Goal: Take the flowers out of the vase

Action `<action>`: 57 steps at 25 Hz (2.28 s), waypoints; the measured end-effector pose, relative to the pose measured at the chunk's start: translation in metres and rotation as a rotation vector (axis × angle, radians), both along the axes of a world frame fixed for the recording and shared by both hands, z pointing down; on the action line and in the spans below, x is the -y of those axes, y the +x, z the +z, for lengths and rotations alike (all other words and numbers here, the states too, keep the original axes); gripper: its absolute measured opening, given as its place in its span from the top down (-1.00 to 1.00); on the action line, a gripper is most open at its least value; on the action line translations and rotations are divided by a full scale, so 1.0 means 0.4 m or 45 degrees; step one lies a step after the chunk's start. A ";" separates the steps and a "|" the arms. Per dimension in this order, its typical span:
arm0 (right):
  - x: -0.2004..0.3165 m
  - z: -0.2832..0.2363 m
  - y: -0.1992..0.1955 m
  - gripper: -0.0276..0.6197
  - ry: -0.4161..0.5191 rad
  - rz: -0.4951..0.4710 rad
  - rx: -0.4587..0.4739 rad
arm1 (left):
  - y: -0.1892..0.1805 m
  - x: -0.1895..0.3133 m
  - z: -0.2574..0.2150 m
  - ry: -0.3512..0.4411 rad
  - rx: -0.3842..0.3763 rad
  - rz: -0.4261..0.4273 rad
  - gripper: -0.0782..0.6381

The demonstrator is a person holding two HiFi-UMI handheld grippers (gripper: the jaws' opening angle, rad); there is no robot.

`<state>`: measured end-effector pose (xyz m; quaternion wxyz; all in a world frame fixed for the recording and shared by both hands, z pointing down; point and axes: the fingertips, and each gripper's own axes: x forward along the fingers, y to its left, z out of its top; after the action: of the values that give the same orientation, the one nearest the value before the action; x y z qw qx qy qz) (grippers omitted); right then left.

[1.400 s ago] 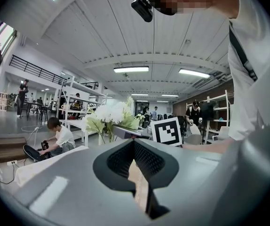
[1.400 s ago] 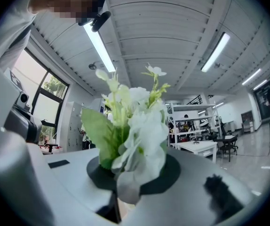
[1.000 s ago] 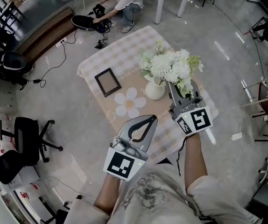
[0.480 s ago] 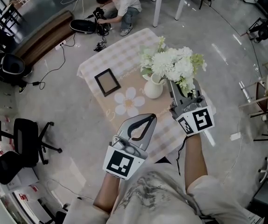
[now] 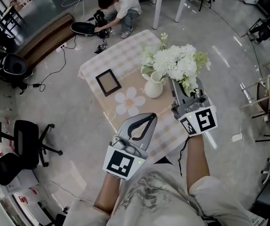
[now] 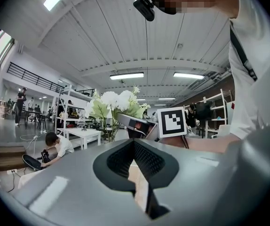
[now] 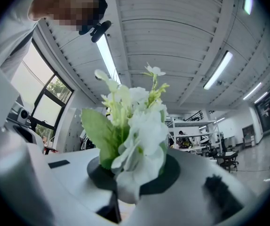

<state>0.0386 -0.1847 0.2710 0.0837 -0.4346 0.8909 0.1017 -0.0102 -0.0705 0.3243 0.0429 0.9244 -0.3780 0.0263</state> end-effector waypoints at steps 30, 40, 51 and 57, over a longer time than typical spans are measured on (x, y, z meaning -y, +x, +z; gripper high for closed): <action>-0.162 0.038 0.013 0.70 -0.088 -0.018 -0.014 | 0.005 -0.043 -0.024 0.016 -0.034 -0.007 0.76; -0.229 0.068 -0.002 0.70 -0.140 -0.036 -0.045 | -0.011 -0.056 -0.026 0.020 -0.050 -0.032 0.76; -0.279 0.068 -0.001 0.70 -0.155 -0.046 -0.049 | -0.014 -0.067 -0.025 0.020 -0.060 -0.046 0.76; -0.293 0.071 0.000 0.70 -0.158 -0.045 -0.049 | -0.019 -0.065 -0.016 0.011 -0.061 -0.053 0.76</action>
<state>0.0385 -0.0677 0.2993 0.0411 -0.4210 0.9046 0.0531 -0.0179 -0.0443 0.3179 0.0484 0.9169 -0.3962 0.0017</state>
